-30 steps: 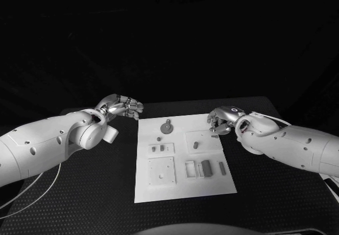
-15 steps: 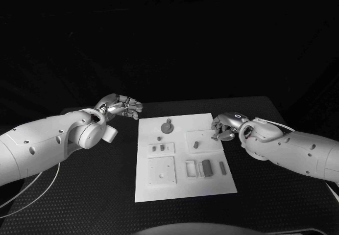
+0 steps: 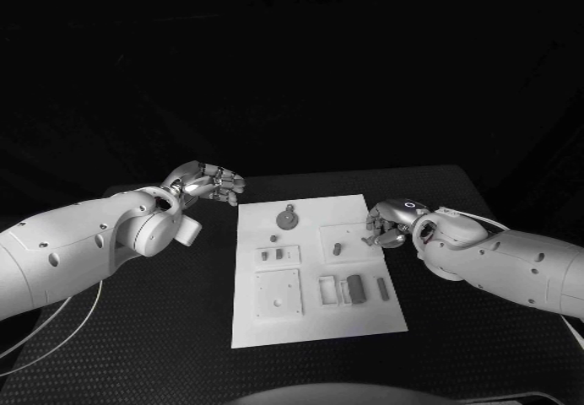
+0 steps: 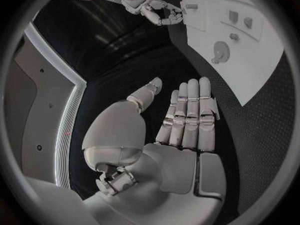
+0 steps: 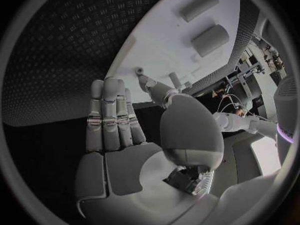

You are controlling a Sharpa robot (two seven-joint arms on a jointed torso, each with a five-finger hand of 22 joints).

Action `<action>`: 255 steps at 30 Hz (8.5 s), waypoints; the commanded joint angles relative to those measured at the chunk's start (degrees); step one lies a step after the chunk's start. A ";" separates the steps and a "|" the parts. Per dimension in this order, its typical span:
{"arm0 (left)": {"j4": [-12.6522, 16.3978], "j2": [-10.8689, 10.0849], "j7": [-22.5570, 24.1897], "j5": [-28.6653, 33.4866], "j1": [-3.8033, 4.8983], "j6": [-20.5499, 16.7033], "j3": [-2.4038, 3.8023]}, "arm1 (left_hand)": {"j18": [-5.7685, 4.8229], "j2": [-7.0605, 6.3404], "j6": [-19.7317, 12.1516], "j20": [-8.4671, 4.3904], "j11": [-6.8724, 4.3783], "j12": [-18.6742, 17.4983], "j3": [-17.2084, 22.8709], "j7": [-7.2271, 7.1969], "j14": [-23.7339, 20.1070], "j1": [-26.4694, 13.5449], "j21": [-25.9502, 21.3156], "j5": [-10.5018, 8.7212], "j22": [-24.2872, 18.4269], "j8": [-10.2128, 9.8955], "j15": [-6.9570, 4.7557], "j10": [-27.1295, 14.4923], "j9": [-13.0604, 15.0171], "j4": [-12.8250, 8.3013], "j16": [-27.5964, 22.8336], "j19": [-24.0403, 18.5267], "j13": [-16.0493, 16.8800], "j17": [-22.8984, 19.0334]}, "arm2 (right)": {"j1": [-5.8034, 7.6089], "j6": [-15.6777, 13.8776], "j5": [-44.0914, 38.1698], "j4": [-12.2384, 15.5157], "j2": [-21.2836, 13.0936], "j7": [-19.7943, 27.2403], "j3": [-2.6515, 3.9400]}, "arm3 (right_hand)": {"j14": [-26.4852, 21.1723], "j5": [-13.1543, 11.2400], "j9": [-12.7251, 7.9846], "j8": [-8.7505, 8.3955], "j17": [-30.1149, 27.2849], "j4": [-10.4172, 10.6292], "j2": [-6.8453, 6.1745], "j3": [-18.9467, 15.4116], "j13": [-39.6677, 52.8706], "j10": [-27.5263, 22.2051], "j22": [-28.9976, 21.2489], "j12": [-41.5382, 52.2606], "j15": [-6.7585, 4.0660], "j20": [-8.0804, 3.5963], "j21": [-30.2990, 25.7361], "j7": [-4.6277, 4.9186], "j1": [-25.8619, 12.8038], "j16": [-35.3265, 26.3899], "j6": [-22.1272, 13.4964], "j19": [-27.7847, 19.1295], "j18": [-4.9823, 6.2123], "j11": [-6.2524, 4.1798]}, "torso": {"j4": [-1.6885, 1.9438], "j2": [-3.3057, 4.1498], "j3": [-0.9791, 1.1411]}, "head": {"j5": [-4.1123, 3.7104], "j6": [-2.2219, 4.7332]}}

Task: Assemble the parts on the task board

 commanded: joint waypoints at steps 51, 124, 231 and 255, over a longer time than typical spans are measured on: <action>0.00 -0.01 0.09 -0.06 0.09 1.16 0.05 | 0.87 -0.65 -0.41 0.30 0.22 -0.17 -0.16 0.06 0.05 0.09 0.20 -0.06 -0.27 -0.06 0.25 -0.51 -0.11 -0.23 -0.48 -0.19 0.13 0.02 | -2.35 6.69 -9.19 0.26 1.49 -3.67 -0.85 | -0.63 -0.31 1.63 1.49 -0.15 -6.10 4.13 1.09 8.28 1.03 1.34 2.37 -1.14 -0.15 1.87 -1.23 1.01 2.80 2.74 -0.30 0.46 -1.16 | 0.01 0.01 0.05 | 0.07 -0.86; -0.26 0.31 -0.49 -0.88 0.09 2.18 0.04 | 0.82 -0.62 -0.79 0.40 0.39 -0.24 -0.11 0.21 -0.15 0.26 0.19 -0.06 -0.64 -0.13 0.37 -0.93 -0.21 -0.21 -0.75 -0.39 0.18 0.06 | 0.25 0.10 0.76 2.94 0.11 1.48 0.83 | -0.26 -0.27 2.51 1.91 -0.34 -6.12 11.47 1.95 11.77 3.18 1.29 2.16 -2.12 -0.91 3.63 -2.26 -3.56 5.25 4.91 0.54 0.46 -2.17 | 0.01 0.00 -0.02 | 0.06 -0.54; -1.22 8.86 -15.88 -7.55 2.64 32.91 -1.27 | 1.34 15.17 0.61 -2.55 -2.50 -0.01 -27.32 -1.44 1.50 22.99 0.46 -0.02 7.57 2.27 -2.65 3.05 4.65 31.43 8.22 3.61 14.31 3.85 | 5.93 4.97 6.45 19.33 3.26 5.75 1.81 | -0.58 -0.30 2.70 1.67 -0.57 -6.22 11.96 2.29 12.03 2.90 1.25 1.71 -2.02 -0.78 3.55 -2.03 -3.67 5.26 4.48 0.31 0.46 -2.02 | -0.13 -0.11 -0.10 | 2.42 1.23; -1.63 7.62 -16.12 -7.64 2.64 32.15 -1.30 | 1.16 12.35 1.57 -2.65 -2.80 0.07 -23.83 -1.84 1.87 27.90 0.44 0.00 7.60 2.39 -2.81 3.85 5.02 27.45 8.82 3.95 14.70 3.60 | 5.93 6.72 4.54 16.86 2.55 2.15 1.80 | -0.78 -0.30 2.73 1.30 -0.65 -6.37 11.09 2.20 12.09 2.25 1.26 1.21 -1.83 -0.72 3.48 -1.76 -3.76 5.35 3.77 0.10 0.46 -1.78 | -0.09 -0.12 -0.16 | 2.11 1.04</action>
